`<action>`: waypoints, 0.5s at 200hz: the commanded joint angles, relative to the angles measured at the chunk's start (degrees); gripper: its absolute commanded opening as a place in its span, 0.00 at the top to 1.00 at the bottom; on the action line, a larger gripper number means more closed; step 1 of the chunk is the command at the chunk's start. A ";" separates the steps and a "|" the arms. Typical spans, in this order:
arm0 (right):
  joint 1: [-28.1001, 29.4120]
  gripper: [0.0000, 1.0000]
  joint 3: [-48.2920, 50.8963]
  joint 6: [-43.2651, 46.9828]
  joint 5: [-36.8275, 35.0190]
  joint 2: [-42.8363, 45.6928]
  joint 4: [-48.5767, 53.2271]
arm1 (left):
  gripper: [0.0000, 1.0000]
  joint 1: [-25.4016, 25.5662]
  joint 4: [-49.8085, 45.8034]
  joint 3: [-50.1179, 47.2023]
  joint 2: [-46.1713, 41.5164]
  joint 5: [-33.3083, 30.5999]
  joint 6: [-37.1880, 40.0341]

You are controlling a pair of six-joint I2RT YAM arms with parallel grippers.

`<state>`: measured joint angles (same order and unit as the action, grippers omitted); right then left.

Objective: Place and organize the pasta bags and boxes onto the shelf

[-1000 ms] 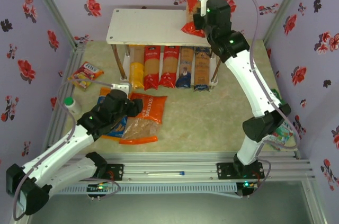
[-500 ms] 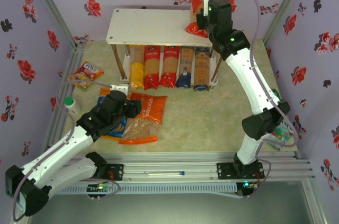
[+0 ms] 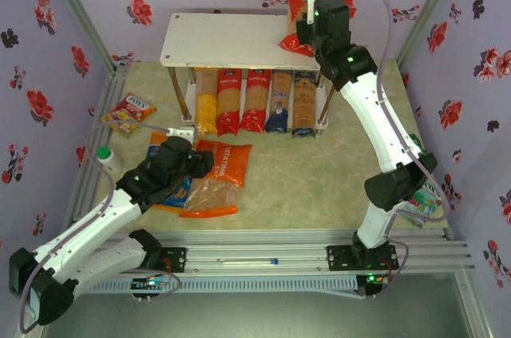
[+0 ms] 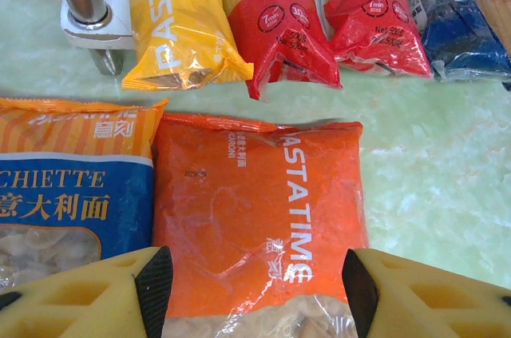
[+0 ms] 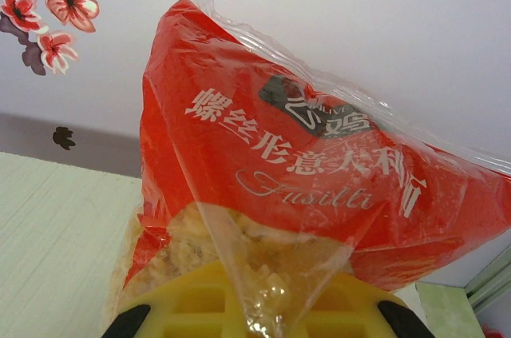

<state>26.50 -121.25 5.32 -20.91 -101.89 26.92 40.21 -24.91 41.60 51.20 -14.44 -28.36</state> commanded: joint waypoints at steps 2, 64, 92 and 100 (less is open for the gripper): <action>-0.57 1.00 -3.38 -1.86 -0.62 0.26 -6.70 | 0.38 -0.39 -0.12 -0.21 -0.09 -1.20 -0.46; -0.70 1.00 -2.47 -1.98 -0.71 -1.37 -4.97 | 0.38 -0.48 -0.24 -0.65 -0.57 -1.18 -0.46; -1.01 0.95 -0.27 -2.76 -0.80 -1.57 -4.88 | 0.37 -0.48 -0.33 -0.64 -0.66 -1.14 -0.38; -1.18 0.89 0.17 -3.40 -0.89 -1.54 -4.74 | 0.37 -0.47 -0.37 -0.65 -0.67 -1.16 -0.38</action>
<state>26.24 -121.16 4.05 -20.93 -103.70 26.85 40.21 -24.93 41.56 51.18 -14.44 -28.36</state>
